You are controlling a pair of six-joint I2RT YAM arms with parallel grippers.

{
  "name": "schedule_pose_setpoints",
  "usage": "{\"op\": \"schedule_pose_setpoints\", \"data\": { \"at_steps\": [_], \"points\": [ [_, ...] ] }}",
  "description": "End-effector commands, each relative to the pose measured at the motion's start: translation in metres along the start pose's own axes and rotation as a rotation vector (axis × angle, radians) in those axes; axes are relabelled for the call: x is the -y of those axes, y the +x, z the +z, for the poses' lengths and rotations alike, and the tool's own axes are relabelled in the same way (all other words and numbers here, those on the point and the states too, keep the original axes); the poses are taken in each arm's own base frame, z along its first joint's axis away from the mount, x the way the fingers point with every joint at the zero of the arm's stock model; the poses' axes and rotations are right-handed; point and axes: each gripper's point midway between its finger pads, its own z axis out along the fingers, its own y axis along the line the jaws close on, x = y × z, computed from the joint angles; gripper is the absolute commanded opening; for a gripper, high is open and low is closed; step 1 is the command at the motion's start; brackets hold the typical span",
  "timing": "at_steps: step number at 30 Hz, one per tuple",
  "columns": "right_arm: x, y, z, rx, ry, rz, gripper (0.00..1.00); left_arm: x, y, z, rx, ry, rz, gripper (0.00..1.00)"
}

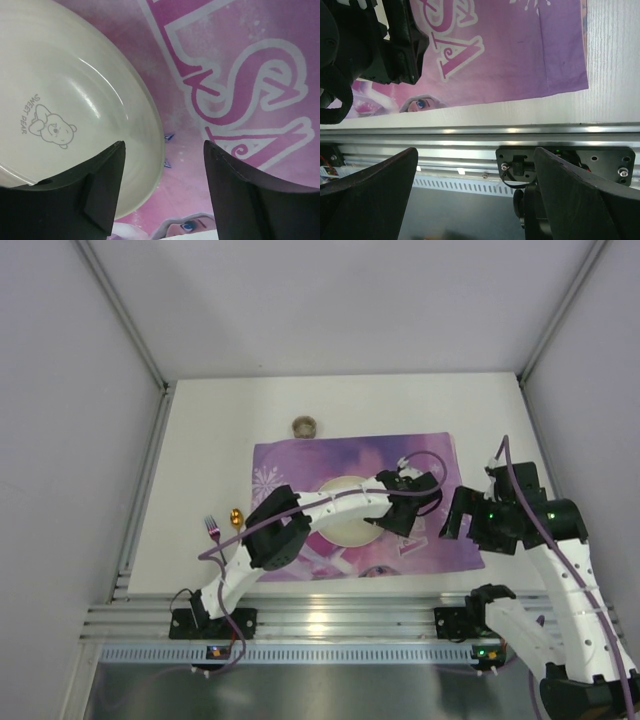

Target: Set the dinner table for one person

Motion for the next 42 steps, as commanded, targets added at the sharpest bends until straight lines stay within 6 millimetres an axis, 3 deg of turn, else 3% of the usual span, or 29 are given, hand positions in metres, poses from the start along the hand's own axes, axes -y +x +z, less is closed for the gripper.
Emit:
{"op": "schedule_pose_setpoints", "data": {
  "at_steps": [1, 3, 5, 8, 9, 11, 12, 14, 15, 17, 18, 19, 20, 21, 22, 23, 27, 33, 42],
  "points": [
    [-0.001, 0.007, -0.004, -0.013, -0.012, -0.008, 1.0, 0.011, -0.027, -0.045, 0.083, 0.096, -0.08, 0.7],
    [-0.001, 0.007, -0.005, -0.009, -0.014, -0.007, 1.0, -0.001, -0.048, -0.072, 0.163, 0.087, -0.105, 0.8],
    [-0.001, 0.006, -0.004, -0.003, -0.016, -0.007, 1.0, -0.016, -0.065, -0.088, 0.22, 0.072, -0.124, 0.83],
    [-0.003, 0.005, -0.003, -0.002, -0.026, -0.011, 1.0, -0.063, -0.099, -0.106, 0.272, 0.059, -0.207, 0.84],
    [-0.005, 0.003, -0.003, 0.004, -0.033, -0.012, 1.0, -0.092, -0.115, -0.102, 0.279, 0.038, -0.26, 0.84],
    [-0.008, -0.002, -0.002, 0.014, -0.046, -0.021, 1.0, -0.123, -0.135, -0.1, 0.306, 0.034, -0.3, 0.83],
    [-0.009, -0.004, -0.002, 0.018, -0.049, -0.021, 1.0, -0.158, -0.15, -0.092, 0.314, 0.004, -0.36, 0.83],
    [-0.01, -0.007, 0.001, 0.007, -0.044, -0.021, 1.0, -0.186, -0.172, -0.09, 0.34, 0.02, -0.414, 0.83],
    [-0.012, -0.01, -0.001, 0.008, -0.044, -0.026, 1.0, -0.219, -0.189, -0.086, 0.36, 0.002, -0.472, 0.83],
    [-0.011, -0.014, 0.0, 0.009, -0.032, -0.027, 1.0, -0.245, -0.204, -0.07, 0.365, -0.003, -0.507, 0.83],
    [-0.011, -0.017, -0.001, 0.016, -0.026, -0.026, 1.0, -0.272, -0.218, -0.072, 0.395, -0.011, -0.551, 0.83],
    [-0.008, -0.019, 0.002, 0.008, -0.007, -0.024, 1.0, -0.28, -0.224, -0.068, 0.399, 0.007, -0.566, 0.82],
    [-0.008, -0.02, 0.003, 0.006, 0.0, -0.022, 1.0, -0.288, -0.227, -0.05, 0.378, 0.012, -0.58, 0.82],
    [-0.008, -0.022, 0.003, 0.004, 0.006, -0.013, 1.0, -0.309, -0.238, -0.051, 0.405, 0.013, -0.614, 0.81],
    [-0.008, -0.024, 0.006, -0.011, 0.018, -0.007, 1.0, -0.316, -0.241, -0.045, 0.402, 0.014, -0.626, 0.81],
    [-0.008, -0.026, 0.007, -0.011, 0.021, -0.005, 1.0, -0.328, -0.239, -0.025, 0.374, 0.016, -0.645, 0.8],
    [-0.006, -0.038, 0.01, -0.008, 0.064, 0.013, 1.0, -0.345, -0.247, 0.002, 0.378, 0.059, -0.667, 0.77],
    [-0.005, -0.046, 0.02, -0.033, 0.096, 0.03, 1.0, -0.349, -0.232, 0.045, 0.314, 0.046, -0.658, 0.7],
    [-0.006, -0.048, 0.034, -0.07, 0.109, 0.051, 1.0, -0.354, -0.209, 0.072, 0.25, 0.001, -0.623, 0.5]
  ]
}}
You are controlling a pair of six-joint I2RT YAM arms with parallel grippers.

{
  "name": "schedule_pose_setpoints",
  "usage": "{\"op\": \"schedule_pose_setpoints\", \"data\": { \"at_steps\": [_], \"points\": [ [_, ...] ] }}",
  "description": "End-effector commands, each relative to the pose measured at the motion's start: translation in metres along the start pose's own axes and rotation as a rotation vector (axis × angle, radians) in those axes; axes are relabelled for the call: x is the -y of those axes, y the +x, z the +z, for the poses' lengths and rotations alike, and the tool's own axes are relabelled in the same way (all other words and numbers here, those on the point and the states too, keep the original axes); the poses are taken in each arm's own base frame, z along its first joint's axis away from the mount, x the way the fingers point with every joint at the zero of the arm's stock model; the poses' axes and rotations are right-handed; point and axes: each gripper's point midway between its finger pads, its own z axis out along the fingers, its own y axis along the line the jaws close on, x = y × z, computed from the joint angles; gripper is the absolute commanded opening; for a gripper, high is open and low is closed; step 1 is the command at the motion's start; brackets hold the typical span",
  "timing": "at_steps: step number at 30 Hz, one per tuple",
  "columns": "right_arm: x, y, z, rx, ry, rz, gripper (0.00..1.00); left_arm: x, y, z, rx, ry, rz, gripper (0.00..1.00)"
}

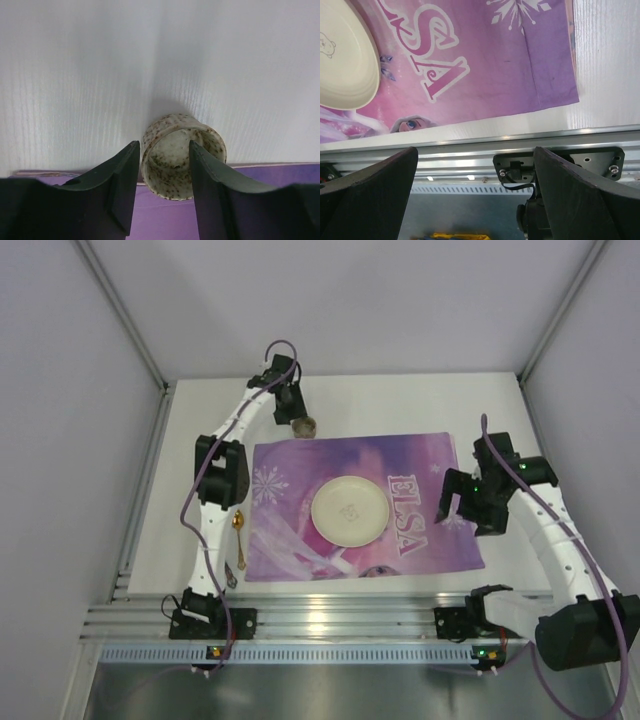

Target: Set the dinner table for one person

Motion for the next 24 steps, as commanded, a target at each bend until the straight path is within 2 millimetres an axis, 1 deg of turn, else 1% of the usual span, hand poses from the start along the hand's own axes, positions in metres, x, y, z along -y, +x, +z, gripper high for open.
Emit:
{"op": "schedule_pose_setpoints", "data": {
  "at_steps": [1, 5, 8, 9, 11, 12, 14, 15, 18, 19, 21, 22, 23, 24],
  "points": [
    [-0.008, -0.018, -0.004, 0.064, -0.017, 0.007, 1.0, -0.003, -0.009, 0.0, 0.035, 0.006, 0.029, 0.48],
    [-0.008, -0.019, -0.002, 0.062, -0.018, 0.012, 1.0, -0.016, 0.003, 0.01, -0.003, -0.025, 0.035, 0.43],
    [-0.009, -0.02, 0.0, 0.059, -0.02, 0.01, 1.0, -0.021, 0.01, 0.018, -0.025, -0.033, 0.057, 0.39],
    [-0.01, -0.021, 0.001, 0.06, -0.022, 0.009, 1.0, -0.021, 0.012, 0.02, -0.031, -0.034, 0.063, 0.35],
    [-0.011, -0.021, 0.004, 0.054, -0.029, 0.008, 1.0, -0.023, 0.013, 0.023, -0.034, -0.039, 0.074, 0.31],
    [-0.011, -0.02, 0.004, 0.052, -0.03, 0.008, 1.0, -0.022, 0.011, 0.023, -0.03, -0.038, 0.076, 0.22],
    [-0.013, -0.02, 0.007, 0.048, -0.038, 0.005, 1.0, -0.019, 0.008, 0.024, -0.026, -0.029, 0.075, 0.12],
    [-0.014, -0.02, 0.007, 0.045, -0.045, 0.005, 1.0, -0.017, 0.006, 0.023, -0.023, -0.021, 0.07, 0.0],
    [-0.016, -0.023, 0.007, 0.047, -0.052, -0.006, 1.0, -0.008, -0.007, 0.013, 0.01, 0.012, 0.056, 0.0],
    [-0.017, -0.024, 0.007, 0.046, -0.051, -0.009, 1.0, 0.0, -0.018, 0.0, 0.041, 0.038, 0.052, 0.0],
    [-0.023, -0.033, 0.0, 0.07, -0.075, -0.02, 1.0, 0.009, -0.035, -0.016, 0.093, 0.066, 0.043, 0.0],
    [-0.029, -0.039, -0.001, 0.08, -0.098, -0.028, 1.0, 0.015, -0.047, -0.033, 0.127, 0.085, 0.042, 0.0],
    [-0.039, -0.048, -0.01, 0.112, -0.138, -0.043, 1.0, 0.02, -0.054, -0.044, 0.149, 0.1, 0.042, 0.0],
    [-0.05, -0.052, -0.016, 0.121, -0.195, -0.054, 1.0, 0.024, -0.059, -0.053, 0.164, 0.114, 0.042, 0.0]
  ]
}}
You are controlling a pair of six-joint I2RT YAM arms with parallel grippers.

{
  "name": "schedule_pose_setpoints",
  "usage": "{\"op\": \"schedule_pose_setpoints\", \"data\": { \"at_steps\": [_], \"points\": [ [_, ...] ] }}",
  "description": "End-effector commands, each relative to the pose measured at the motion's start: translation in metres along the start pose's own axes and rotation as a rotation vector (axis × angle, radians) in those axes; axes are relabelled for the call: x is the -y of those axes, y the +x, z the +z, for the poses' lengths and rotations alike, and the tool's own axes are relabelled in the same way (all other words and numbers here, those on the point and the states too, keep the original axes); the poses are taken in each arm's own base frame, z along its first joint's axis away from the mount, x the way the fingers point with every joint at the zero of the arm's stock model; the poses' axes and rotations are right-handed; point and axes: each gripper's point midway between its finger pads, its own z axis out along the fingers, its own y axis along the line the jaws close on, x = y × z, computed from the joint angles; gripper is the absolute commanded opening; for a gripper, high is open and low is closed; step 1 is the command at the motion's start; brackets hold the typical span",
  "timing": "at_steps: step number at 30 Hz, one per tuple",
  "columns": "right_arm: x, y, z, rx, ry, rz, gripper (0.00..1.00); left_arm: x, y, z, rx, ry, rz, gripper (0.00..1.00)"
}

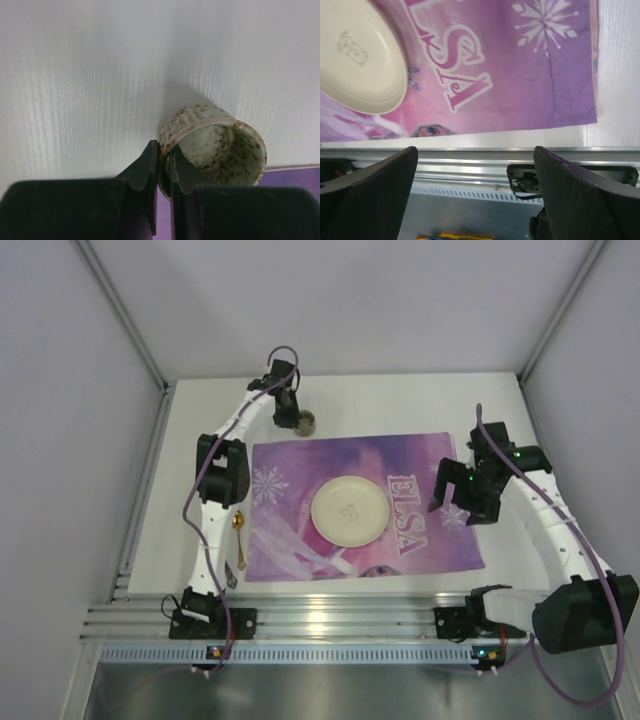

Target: Set the dinner table for one person

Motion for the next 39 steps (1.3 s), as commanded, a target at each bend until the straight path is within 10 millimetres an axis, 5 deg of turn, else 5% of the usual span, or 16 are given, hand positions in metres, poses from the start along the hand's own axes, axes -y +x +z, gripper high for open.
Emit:
{"op": "schedule_pose_setpoints", "data": {
  "at_steps": [1, 7, 16, 23, 28, 35, 39],
  "points": [
    [-0.048, -0.047, -0.029, 0.161, -0.199, -0.064, 1.0, 0.04, -0.08, -0.095, 0.24, 0.147, -0.016, 0.0],
    [-0.115, -0.091, -0.063, 0.241, -0.441, -0.131, 1.0, 0.086, -0.059, -0.159, 0.242, 0.225, 0.071, 0.0],
    [-0.175, -0.126, -0.062, 0.236, -0.503, -0.233, 0.93, 0.17, 0.054, -0.214, 0.157, 0.261, 0.28, 0.0],
    [-0.169, -0.131, -0.048, 0.226, -0.452, -0.229, 0.88, 0.203, 0.1, -0.231, 0.121, 0.294, 0.355, 0.0],
    [-0.142, -0.115, -0.021, 0.184, -0.343, -0.206, 0.66, 0.218, 0.112, -0.247, 0.14, 0.316, 0.38, 0.0],
    [-0.119, -0.1, 0.001, 0.148, -0.262, -0.209, 0.49, 0.228, 0.116, -0.255, 0.144, 0.344, 0.379, 0.0],
    [-0.114, -0.1, 0.007, 0.142, -0.238, -0.206, 0.26, 0.235, 0.124, -0.257, 0.139, 0.359, 0.391, 0.0]
  ]
}}
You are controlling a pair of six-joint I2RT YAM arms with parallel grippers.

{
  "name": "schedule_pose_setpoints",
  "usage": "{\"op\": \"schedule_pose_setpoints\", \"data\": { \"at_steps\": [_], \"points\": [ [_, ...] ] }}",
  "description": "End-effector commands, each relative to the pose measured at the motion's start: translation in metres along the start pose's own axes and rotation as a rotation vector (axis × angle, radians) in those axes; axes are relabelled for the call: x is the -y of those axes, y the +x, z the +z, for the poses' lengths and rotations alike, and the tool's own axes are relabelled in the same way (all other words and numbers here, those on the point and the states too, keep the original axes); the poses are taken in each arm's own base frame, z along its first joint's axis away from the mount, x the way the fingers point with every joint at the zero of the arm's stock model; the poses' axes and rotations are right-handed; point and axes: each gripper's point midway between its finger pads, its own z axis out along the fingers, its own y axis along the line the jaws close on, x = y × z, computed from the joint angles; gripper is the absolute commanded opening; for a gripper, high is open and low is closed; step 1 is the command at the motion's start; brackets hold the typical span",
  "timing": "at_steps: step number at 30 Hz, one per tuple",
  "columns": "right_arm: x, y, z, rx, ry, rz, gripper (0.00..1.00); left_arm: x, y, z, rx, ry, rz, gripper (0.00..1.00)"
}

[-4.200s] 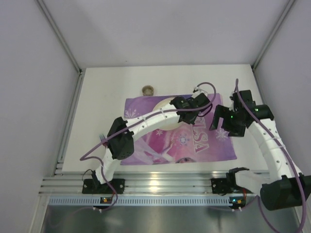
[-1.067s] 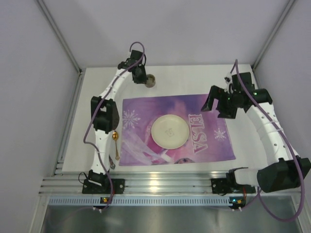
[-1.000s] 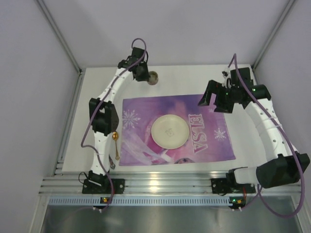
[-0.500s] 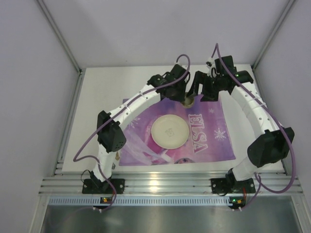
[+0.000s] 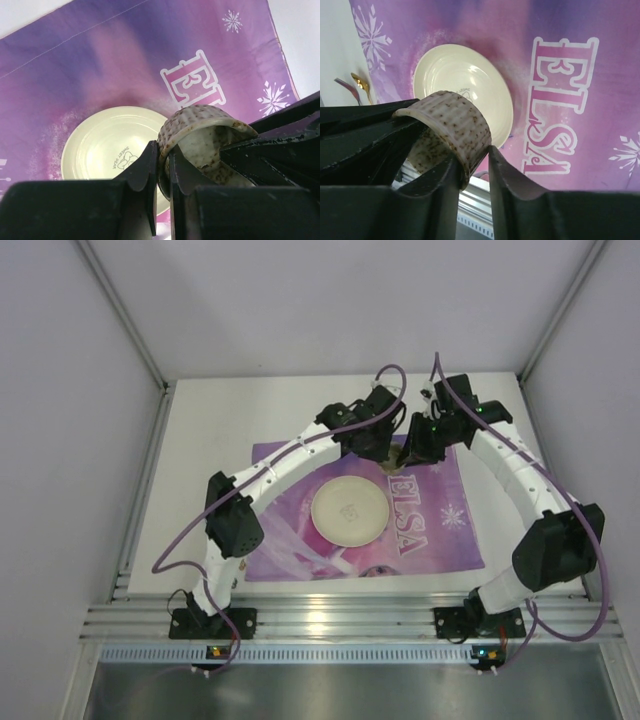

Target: Set the dinner table for one person

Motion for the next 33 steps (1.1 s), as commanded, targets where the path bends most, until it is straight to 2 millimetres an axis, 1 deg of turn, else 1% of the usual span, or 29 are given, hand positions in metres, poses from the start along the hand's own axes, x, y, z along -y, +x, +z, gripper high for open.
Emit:
{"op": "schedule_pose_setpoints", "data": {
  "at_steps": [1, 2, 3, 4, 5, 7, 9, 10, 11, 12, 13, 14, 15, 17, 19, 20, 21, 22, 23, 24, 25, 26, 27, 28, 29, 30, 31, 32, 33],
  "points": [
    [0.019, 0.0, -0.003, 0.029, 0.091, -0.029, 0.22, 0.014, -0.033, -0.028, 0.114, 0.053, -0.033, 0.0],
    [0.019, 0.0, -0.003, 0.03, 0.096, -0.035, 0.17, 0.015, -0.032, -0.028, 0.112, 0.056, -0.034, 0.0],
    [0.021, 0.0, -0.003, 0.032, 0.106, -0.034, 0.08, 0.017, -0.031, -0.027, 0.11, 0.058, -0.037, 0.0],
    [0.023, 0.0, -0.002, 0.031, 0.112, -0.032, 0.02, 0.019, -0.03, -0.028, 0.107, 0.064, -0.037, 0.0],
    [0.024, 0.001, -0.001, 0.028, 0.117, -0.035, 0.0, 0.019, -0.03, -0.027, 0.106, 0.066, -0.041, 0.0],
    [0.028, 0.002, 0.0, 0.024, 0.134, -0.036, 0.0, 0.021, -0.029, -0.027, 0.102, 0.071, -0.049, 0.0],
    [0.033, 0.004, 0.003, 0.018, 0.154, -0.033, 0.0, 0.022, -0.031, -0.029, 0.108, 0.075, -0.059, 0.19],
    [0.035, 0.006, 0.004, 0.012, 0.162, -0.036, 0.0, 0.022, -0.032, -0.03, 0.114, 0.077, -0.065, 0.31],
    [0.039, 0.006, 0.005, 0.013, 0.179, -0.033, 0.0, 0.023, -0.039, -0.037, 0.14, 0.085, -0.076, 0.46],
    [0.042, 0.007, 0.007, 0.007, 0.191, -0.034, 0.0, 0.023, -0.042, -0.04, 0.154, 0.088, -0.079, 0.52],
    [0.045, 0.008, 0.008, 0.004, 0.203, -0.034, 0.0, 0.023, -0.046, -0.045, 0.17, 0.09, -0.085, 0.56],
    [0.046, 0.008, 0.01, 0.001, 0.21, -0.036, 0.0, 0.024, -0.051, -0.05, 0.189, 0.095, -0.09, 0.64],
    [0.051, 0.009, 0.013, -0.004, 0.228, -0.035, 0.0, 0.024, -0.059, -0.058, 0.216, 0.108, -0.096, 0.67],
    [0.055, 0.009, 0.016, -0.011, 0.243, -0.036, 0.0, 0.024, -0.067, -0.069, 0.245, 0.125, -0.107, 0.71],
    [0.059, 0.006, 0.021, -0.016, 0.263, -0.042, 0.0, 0.019, -0.072, -0.074, 0.252, 0.125, -0.124, 0.73],
    [0.064, 0.006, 0.025, -0.026, 0.285, -0.04, 0.0, 0.017, -0.075, -0.077, 0.256, 0.129, -0.139, 0.74],
    [0.065, 0.002, 0.026, -0.022, 0.293, -0.041, 0.0, 0.009, -0.078, -0.078, 0.258, 0.119, -0.153, 0.76],
    [0.068, -0.001, 0.027, -0.02, 0.305, -0.044, 0.0, 0.0, -0.077, -0.079, 0.25, 0.097, -0.163, 0.77],
    [0.073, -0.005, 0.029, -0.018, 0.318, -0.036, 0.0, -0.008, -0.077, -0.084, 0.25, 0.08, -0.185, 0.78],
    [0.079, -0.01, 0.035, -0.024, 0.338, -0.028, 0.0, -0.029, -0.072, -0.077, 0.231, 0.034, -0.208, 0.78],
    [0.083, -0.013, 0.038, -0.029, 0.344, -0.021, 0.0, -0.042, -0.068, -0.075, 0.216, 0.008, -0.225, 0.78],
    [0.092, -0.016, 0.045, -0.049, 0.357, 0.006, 0.0, -0.062, -0.07, -0.085, 0.235, -0.015, -0.261, 0.78],
    [0.093, -0.026, 0.046, -0.039, 0.352, 0.014, 0.0, -0.079, -0.048, -0.071, 0.179, -0.061, -0.268, 0.78],
    [0.096, -0.03, 0.048, -0.038, 0.352, 0.034, 0.0, -0.091, -0.044, -0.072, 0.18, -0.075, -0.286, 0.78],
    [0.102, -0.035, 0.049, -0.039, 0.355, 0.056, 0.0, -0.102, -0.04, -0.084, 0.193, -0.08, -0.309, 0.78],
    [0.103, -0.042, 0.056, -0.046, 0.35, 0.064, 0.0, -0.128, -0.018, -0.072, 0.142, -0.135, -0.336, 0.79],
    [0.106, -0.047, 0.06, -0.048, 0.351, 0.074, 0.0, -0.14, -0.01, -0.073, 0.133, -0.152, -0.351, 0.78],
    [0.113, -0.047, 0.07, -0.078, 0.357, 0.088, 0.0, -0.156, -0.009, -0.084, 0.155, -0.168, -0.379, 0.79],
    [0.111, -0.057, 0.071, -0.063, 0.347, 0.088, 0.0, -0.168, 0.013, -0.077, 0.111, -0.201, -0.385, 0.79]
  ]
}}
